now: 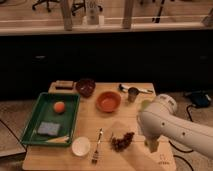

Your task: Place grapes in red bowl

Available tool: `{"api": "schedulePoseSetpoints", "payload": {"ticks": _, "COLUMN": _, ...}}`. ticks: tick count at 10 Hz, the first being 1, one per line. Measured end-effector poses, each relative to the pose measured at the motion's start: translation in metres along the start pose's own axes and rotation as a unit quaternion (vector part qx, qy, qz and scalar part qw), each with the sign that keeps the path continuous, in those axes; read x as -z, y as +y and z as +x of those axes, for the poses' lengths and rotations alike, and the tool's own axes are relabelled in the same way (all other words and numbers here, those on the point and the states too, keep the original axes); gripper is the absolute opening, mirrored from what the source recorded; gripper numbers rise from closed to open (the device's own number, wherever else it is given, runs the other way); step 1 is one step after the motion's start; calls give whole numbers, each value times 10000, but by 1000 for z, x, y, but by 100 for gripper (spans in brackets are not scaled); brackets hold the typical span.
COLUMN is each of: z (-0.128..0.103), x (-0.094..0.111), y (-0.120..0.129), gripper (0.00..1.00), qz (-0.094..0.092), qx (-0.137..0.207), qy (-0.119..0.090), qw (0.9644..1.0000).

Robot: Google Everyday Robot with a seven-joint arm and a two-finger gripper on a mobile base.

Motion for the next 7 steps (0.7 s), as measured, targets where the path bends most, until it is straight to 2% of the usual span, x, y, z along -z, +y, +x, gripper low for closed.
{"api": "schedulePoseSetpoints", "payload": {"ticks": 7, "z": -27, "x": -12, "y": -3, "gripper": 80, "qz": 64, "qx": 151, "qy": -130, "qw": 9998}}
